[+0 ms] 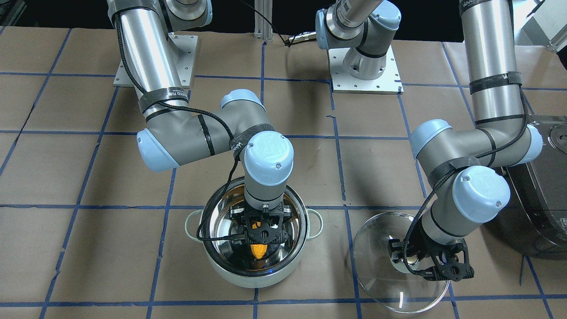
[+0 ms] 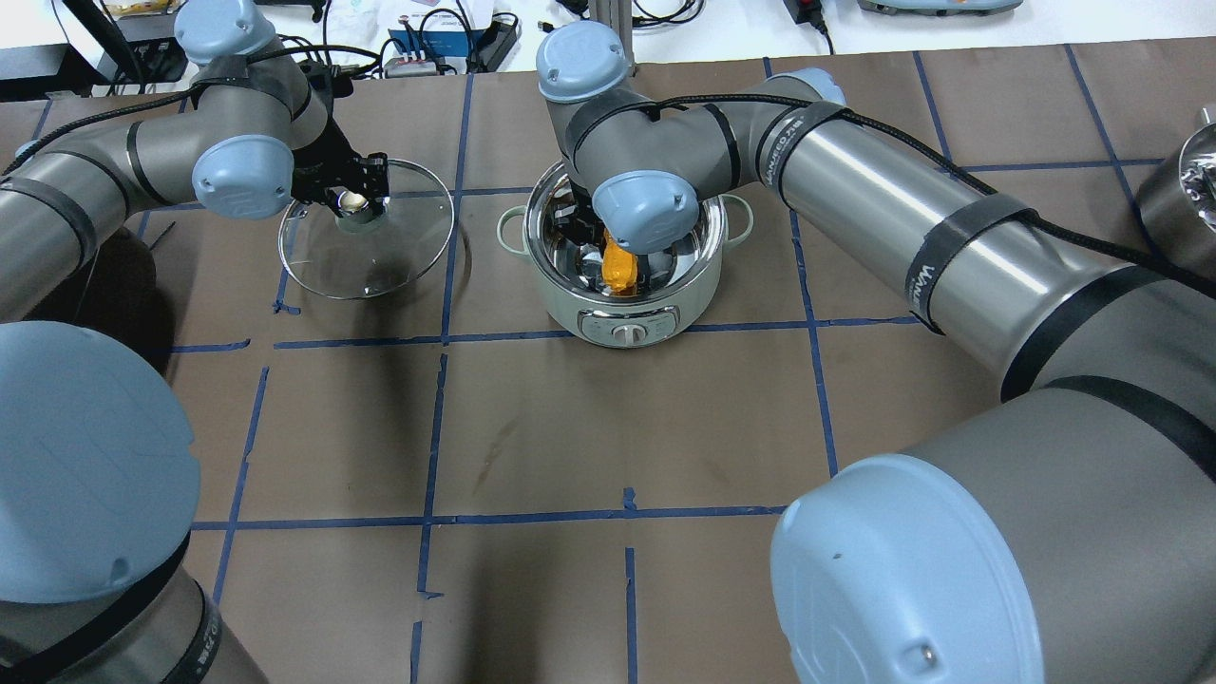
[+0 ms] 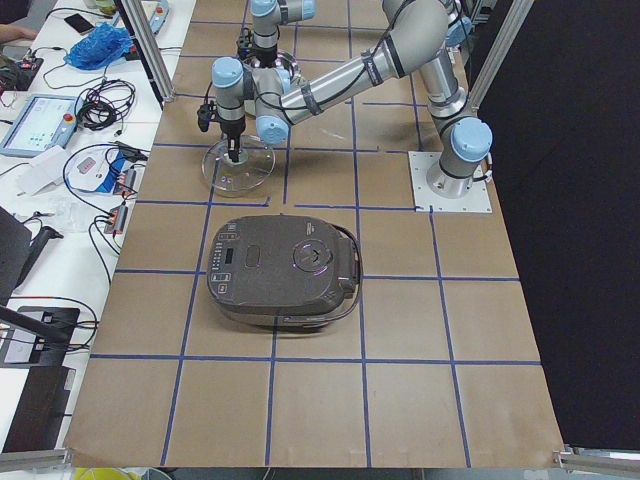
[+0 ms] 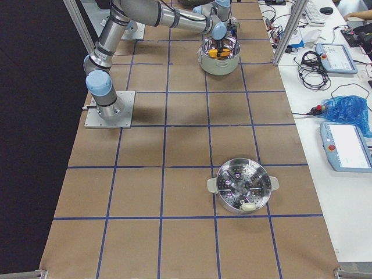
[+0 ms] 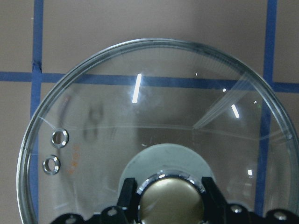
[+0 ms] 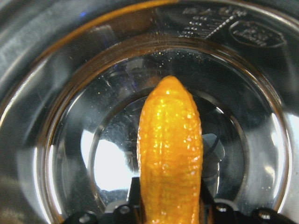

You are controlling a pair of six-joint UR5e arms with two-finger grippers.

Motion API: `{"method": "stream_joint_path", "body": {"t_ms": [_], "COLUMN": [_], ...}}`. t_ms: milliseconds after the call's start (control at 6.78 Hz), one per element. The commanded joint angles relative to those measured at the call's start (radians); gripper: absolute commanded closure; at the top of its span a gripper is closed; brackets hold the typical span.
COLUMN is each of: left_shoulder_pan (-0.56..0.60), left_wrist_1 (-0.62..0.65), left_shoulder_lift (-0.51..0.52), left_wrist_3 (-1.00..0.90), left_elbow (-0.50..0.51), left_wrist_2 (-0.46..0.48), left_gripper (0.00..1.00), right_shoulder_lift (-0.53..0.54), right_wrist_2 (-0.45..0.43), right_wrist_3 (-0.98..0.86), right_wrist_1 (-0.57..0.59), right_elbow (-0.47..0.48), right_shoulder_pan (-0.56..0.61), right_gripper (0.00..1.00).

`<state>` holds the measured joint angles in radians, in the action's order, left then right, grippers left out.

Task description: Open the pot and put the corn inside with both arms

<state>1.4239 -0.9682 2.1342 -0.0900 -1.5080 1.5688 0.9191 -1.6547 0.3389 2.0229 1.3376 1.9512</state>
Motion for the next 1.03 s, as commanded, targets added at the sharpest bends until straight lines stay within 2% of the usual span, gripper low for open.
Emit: {"method": "stream_joint_path", "body": {"t_ms": [0,148,295,443,590,738,885], "left_shoulder_pan": [-0.003,-0.01,-0.019,-0.022,-0.022,-0.022,-0.022], "left_wrist_1": [0.002,0.003,0.011,0.009,0.005,-0.003,-0.006], "left_shoulder_lift": [0.012,0.012,0.012,0.013,0.013,0.013,0.004], "left_wrist_3": [-0.004,-0.002,-0.005,-0.005,0.001,0.001,0.012], "left_elbow": [0.0,-0.001,-0.001,-0.001,-0.001,0.0,0.002], "left_wrist_2": [0.0,-0.001,-0.001,-0.001,0.002,0.004,0.002], "left_gripper": [0.81,0.81,0.81,0.69,0.01,0.0,0.0], "right_shoulder_lift": [0.0,-0.002,-0.002,0.0,0.004,0.036,0.126], "right_wrist_2": [0.0,0.001,0.007,0.003,0.001,0.012,0.01], "right_wrist_3": [0.0,0.002,0.002,0.0,0.0,-0.001,-0.001], "right_wrist_1": [0.005,0.005,0.005,0.005,0.003,0.002,-0.01], "right_elbow": [0.008,0.008,0.008,0.008,0.006,-0.021,-0.026], "right_shoulder_pan": [-0.003,-0.003,-0.003,-0.003,-0.005,-0.006,-0.017], "right_gripper": [0.88,0.8,0.47,0.01,0.0,0.0,0.0]}}
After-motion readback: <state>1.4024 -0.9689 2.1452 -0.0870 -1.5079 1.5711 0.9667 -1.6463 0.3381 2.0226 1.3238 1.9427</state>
